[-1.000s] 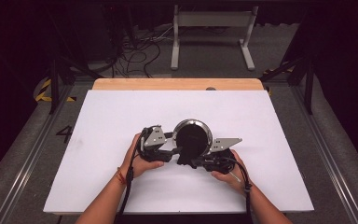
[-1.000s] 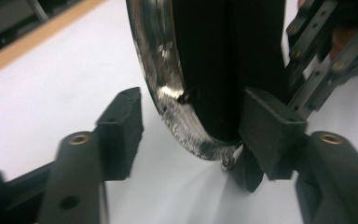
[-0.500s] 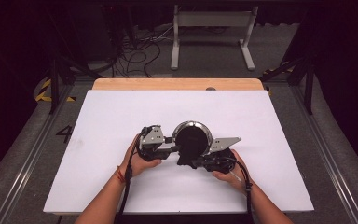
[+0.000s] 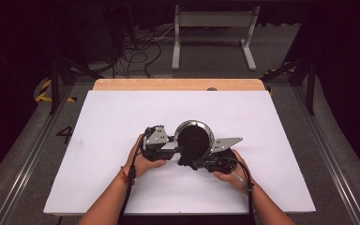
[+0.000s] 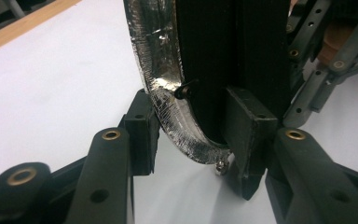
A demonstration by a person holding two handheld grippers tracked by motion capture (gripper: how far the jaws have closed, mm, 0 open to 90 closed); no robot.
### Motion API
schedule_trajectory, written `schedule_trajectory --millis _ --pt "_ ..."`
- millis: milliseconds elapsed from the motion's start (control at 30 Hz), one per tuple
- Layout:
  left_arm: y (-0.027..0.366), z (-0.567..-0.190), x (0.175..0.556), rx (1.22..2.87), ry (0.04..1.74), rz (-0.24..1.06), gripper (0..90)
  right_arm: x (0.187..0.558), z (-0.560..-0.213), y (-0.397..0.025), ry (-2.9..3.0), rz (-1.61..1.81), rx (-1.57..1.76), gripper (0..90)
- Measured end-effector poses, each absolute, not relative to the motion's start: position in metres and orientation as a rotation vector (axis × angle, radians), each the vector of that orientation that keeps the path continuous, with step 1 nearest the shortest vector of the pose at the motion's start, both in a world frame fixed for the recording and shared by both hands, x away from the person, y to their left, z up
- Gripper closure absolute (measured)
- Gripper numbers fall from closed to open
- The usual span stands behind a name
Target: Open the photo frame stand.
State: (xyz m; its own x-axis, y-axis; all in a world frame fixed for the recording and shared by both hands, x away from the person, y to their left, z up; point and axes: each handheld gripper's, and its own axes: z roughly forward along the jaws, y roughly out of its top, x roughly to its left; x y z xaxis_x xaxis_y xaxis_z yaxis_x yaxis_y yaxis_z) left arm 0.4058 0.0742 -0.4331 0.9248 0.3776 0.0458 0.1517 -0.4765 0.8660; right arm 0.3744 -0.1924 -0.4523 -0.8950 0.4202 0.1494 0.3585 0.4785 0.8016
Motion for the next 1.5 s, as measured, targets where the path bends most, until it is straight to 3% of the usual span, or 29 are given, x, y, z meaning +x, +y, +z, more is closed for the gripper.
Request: schedule_trajectory --millis 300,533,933,1500 --pt "0.076 -0.433 0.394 2.051 0.386 0.356 64.4 0.375 -0.452 -0.194 2.625 1.398 0.728 81.3" --pt "0.079 -0.436 0.392 2.062 0.4 0.531 72.8 0.378 -0.45 -0.194 2.65 1.397 0.725 77.8" --pt "0.085 -0.44 0.394 2.038 0.425 0.477 74.1 0.374 -0.452 -0.191 2.638 1.387 0.754 76.6" --pt "0.083 -0.441 0.389 2.044 0.427 0.51 73.7 0.364 -0.45 -0.192 2.65 1.386 0.775 76.0"
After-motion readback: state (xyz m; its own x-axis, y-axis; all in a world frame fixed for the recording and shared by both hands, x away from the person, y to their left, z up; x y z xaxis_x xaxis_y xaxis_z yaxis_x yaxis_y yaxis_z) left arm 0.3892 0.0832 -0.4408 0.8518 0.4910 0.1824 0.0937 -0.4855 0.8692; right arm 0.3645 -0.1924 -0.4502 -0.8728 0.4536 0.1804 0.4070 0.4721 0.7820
